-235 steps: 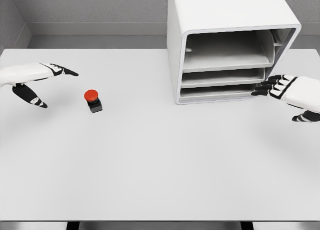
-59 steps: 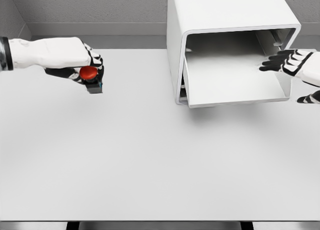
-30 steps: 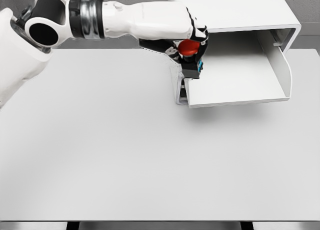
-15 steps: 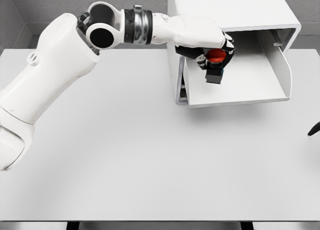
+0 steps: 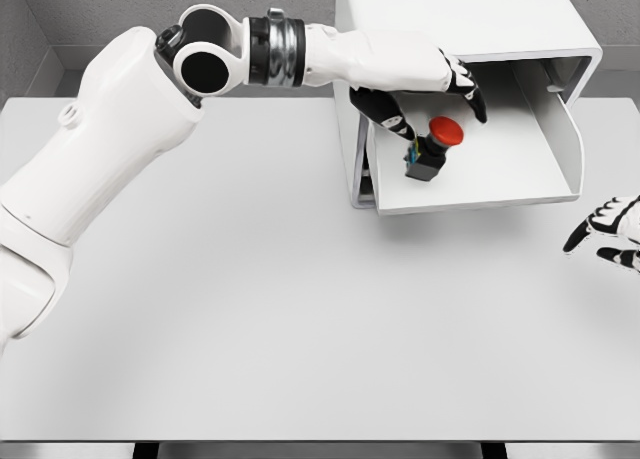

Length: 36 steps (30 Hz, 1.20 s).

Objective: Slide open multi-storey tabletop storage cabinets and put open load switch and slide close multi-storey tabletop storage cabinets

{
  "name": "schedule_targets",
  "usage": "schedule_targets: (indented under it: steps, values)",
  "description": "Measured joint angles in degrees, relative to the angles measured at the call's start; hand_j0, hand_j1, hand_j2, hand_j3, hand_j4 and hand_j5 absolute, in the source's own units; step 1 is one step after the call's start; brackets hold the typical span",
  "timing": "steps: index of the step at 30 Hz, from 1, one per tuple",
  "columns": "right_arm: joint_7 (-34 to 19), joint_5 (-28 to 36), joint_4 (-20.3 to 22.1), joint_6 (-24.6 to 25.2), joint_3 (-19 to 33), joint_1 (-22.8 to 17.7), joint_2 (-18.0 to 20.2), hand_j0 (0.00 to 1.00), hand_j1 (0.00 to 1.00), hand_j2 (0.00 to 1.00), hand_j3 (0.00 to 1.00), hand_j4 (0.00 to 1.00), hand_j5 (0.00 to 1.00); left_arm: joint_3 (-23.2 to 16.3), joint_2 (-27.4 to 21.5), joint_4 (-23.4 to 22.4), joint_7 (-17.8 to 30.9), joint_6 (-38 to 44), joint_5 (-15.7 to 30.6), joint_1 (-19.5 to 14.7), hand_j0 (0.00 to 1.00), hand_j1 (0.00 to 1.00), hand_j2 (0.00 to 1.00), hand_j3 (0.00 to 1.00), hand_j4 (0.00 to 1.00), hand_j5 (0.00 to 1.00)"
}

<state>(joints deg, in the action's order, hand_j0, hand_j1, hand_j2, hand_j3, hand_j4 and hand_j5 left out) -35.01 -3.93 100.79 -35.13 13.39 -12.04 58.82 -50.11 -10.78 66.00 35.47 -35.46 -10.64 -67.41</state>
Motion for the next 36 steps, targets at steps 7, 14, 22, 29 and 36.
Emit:
schedule_targets:
  steps: [7, 14, 22, 29, 36]
  values:
    - [0.00, 0.01, 0.04, 0.01, -5.00, 4.48, 0.51, 0.56, 0.56, 0.56, 0.56, 0.56, 0.56, 0.00, -0.20, 0.41, -0.25, 0.19, -0.18, 0.00, 0.96, 0.96, 0.96, 0.96, 0.96, 0.96]
    - [0.00, -0.02, 0.05, -0.01, -10.04, 8.35, 0.53, 0.56, 0.56, 0.56, 0.56, 0.56, 0.56, -0.05, -7.44, 12.81, -0.42, 0.27, 5.15, 0.44, 0.96, 0.96, 0.96, 0.96, 0.96, 0.96]
    - [-0.01, -0.06, 0.01, -0.03, -11.97, 9.41, 0.43, 0.57, 0.57, 0.57, 0.57, 0.57, 0.57, 0.92, -37.02, 19.88, -0.44, 0.22, 14.38, 10.80, 1.00, 1.00, 1.00, 1.00, 1.00, 1.00]
    - [-0.03, -0.06, 0.00, -0.04, -12.29, 10.90, 0.21, 0.59, 0.59, 0.59, 0.59, 0.59, 0.59, 5.01, -44.41, 16.23, -0.44, 0.27, 13.51, 15.99, 1.00, 1.00, 1.00, 1.00, 1.00, 1.00]
    - [-0.01, -0.10, -0.11, -0.03, -15.61, 14.76, -0.28, 0.59, 0.59, 0.59, 0.59, 0.59, 0.59, 5.43, -45.94, 15.96, -0.44, 0.29, 13.20, 16.26, 1.00, 1.00, 1.00, 1.00, 1.00, 1.00]
